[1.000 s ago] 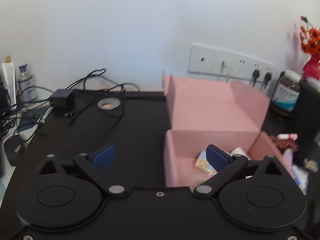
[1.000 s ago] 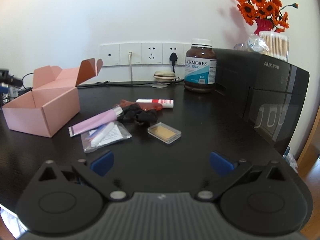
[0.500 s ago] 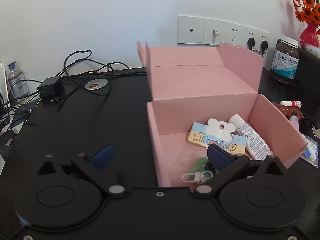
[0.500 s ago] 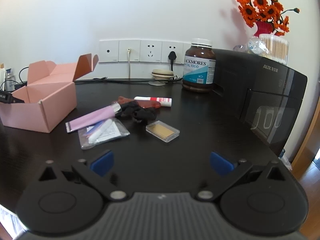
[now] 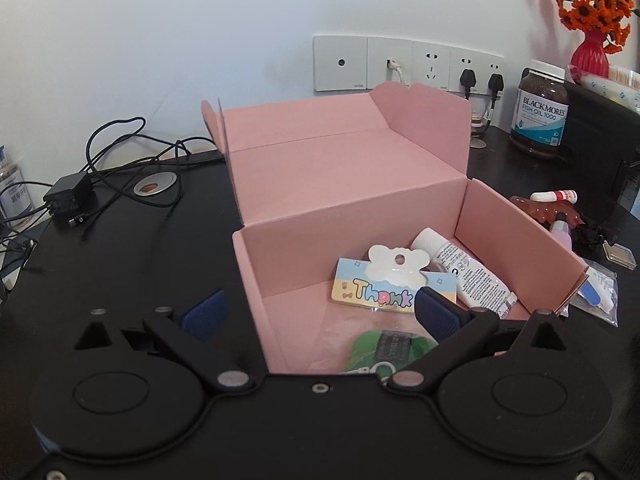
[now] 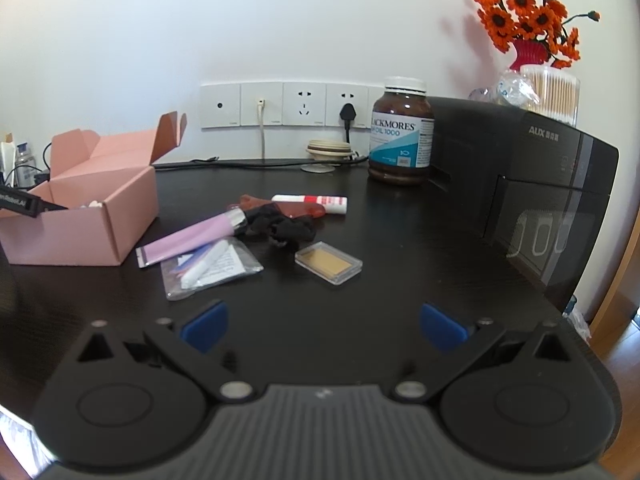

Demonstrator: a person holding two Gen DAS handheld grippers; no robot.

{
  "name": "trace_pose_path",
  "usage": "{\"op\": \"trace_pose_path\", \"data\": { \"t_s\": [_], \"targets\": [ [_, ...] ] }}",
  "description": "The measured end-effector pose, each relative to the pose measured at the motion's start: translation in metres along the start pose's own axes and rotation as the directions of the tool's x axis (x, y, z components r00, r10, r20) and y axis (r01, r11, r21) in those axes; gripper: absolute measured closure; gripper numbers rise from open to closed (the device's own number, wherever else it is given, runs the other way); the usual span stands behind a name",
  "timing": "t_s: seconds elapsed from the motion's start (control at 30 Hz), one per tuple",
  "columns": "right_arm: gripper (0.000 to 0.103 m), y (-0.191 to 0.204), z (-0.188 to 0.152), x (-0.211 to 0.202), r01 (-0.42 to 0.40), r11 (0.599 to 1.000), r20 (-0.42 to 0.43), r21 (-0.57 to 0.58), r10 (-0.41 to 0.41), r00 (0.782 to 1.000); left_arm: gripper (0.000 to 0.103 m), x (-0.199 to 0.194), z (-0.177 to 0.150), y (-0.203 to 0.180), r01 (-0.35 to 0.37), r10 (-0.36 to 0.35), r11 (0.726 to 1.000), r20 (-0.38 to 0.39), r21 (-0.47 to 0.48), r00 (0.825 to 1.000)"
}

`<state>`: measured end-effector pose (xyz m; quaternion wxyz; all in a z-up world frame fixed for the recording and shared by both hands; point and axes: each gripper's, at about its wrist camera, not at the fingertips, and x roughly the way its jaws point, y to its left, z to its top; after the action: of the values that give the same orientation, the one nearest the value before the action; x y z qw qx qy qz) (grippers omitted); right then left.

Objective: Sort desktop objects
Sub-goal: 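Withdraw the left tool from the pink box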

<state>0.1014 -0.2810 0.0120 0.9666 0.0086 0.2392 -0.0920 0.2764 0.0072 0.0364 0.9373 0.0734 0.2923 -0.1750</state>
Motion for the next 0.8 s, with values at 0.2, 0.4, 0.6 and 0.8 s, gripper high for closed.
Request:
{"op": "trace_pose_path", "data": {
  "t_s": [0.2, 0.4, 0.6, 0.8],
  "targets": [
    [0.001, 0.002, 0.0, 0.001, 0.01, 1.0, -0.004, -0.011, -0.01, 1.0, 0.001, 0.0, -0.002, 0.0, 0.036, -0.037, 0.999, 0.017, 0.009, 0.999],
    [0.001, 0.005, 0.0, 0.002, 0.024, 0.999, -0.007, -0.029, -0.024, 1.0, 0.001, -0.009, -0.007, 0.003, 0.018, -0.02, 1.0, 0.067, 0.023, 0.998],
    [0.001, 0.007, 0.0, 0.003, 0.036, 0.999, -0.011, -0.04, -0.037, 0.999, 0.0, -0.038, -0.012, 0.014, 0.007, -0.011, 1.0, 0.191, 0.024, 0.982],
    [0.001, 0.001, 0.003, 0.007, 0.028, 1.0, -0.043, 0.008, -0.028, 0.999, 0.0, -0.062, -0.022, 0.032, -0.027, 0.017, 0.999, 0.273, 0.033, 0.962]
  ]
}}
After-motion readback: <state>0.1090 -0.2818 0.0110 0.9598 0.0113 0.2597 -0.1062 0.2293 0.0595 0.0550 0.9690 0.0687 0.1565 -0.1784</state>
